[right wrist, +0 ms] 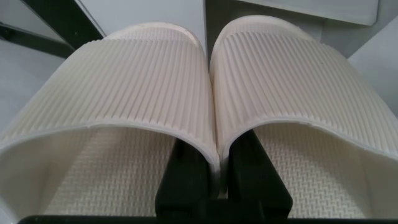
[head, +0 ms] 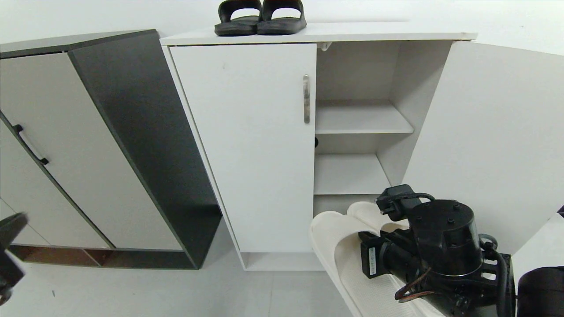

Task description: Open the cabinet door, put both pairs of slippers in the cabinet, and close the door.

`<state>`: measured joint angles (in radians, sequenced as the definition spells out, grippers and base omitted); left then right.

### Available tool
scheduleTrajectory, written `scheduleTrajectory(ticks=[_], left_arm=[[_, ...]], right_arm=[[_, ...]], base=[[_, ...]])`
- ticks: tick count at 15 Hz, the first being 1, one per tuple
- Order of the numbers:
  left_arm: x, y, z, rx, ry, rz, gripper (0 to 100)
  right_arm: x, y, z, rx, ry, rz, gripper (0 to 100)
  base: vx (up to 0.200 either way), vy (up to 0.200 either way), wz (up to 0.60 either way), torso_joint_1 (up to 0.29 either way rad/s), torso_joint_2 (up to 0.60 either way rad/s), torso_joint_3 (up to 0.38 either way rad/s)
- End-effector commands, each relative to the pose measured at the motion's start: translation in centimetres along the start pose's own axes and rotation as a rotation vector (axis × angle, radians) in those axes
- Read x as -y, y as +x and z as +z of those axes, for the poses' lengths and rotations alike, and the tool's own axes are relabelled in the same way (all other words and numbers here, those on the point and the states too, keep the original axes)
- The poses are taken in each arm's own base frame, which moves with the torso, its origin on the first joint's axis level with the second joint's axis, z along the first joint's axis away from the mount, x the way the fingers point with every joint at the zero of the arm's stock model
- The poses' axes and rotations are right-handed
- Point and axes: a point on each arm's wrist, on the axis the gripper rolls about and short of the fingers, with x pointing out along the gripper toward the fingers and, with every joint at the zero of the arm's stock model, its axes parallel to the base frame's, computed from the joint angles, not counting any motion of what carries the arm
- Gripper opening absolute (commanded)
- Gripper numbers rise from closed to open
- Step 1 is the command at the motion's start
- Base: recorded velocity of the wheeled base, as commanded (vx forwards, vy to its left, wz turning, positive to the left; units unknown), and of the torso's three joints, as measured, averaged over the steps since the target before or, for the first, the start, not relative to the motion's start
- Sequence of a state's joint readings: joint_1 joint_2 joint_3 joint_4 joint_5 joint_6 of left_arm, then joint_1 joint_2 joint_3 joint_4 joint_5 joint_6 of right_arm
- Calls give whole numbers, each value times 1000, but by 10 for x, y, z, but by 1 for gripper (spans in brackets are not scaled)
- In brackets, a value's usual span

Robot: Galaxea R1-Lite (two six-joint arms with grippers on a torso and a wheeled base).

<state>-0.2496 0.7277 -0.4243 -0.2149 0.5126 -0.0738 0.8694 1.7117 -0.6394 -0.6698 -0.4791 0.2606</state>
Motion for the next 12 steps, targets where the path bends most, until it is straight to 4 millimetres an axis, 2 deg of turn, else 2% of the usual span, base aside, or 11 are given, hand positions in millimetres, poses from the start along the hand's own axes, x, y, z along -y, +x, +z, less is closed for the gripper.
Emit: scheduleTrajectory(ticks=[1, 4, 6, 8, 12], left_arm=[[-39, -61, -86, 48, 26, 229, 0], [-41, -75, -120, 40, 97, 26, 0], [-35, -70, -133, 43, 115, -151, 0], [-31, -70, -133, 84, 110, -312, 0], [-31, -73, -139, 94, 151, -340, 0]], right_arm=[[1, 1, -1, -3, -1, -3, 0], [1, 1, -1, -4, 0, -3, 0], [2, 1, -1, -3, 3, -4, 0], [3, 0, -2, -5, 2, -5, 0], [3, -2, -1, 1, 3, 2, 0]], base=[[0, 0, 0, 0, 0, 0], [0, 0, 0, 0, 0, 0], [0, 0, 0, 0, 0, 0], [0, 0, 0, 0, 0, 0], [0, 0, 0, 0, 0, 0]])
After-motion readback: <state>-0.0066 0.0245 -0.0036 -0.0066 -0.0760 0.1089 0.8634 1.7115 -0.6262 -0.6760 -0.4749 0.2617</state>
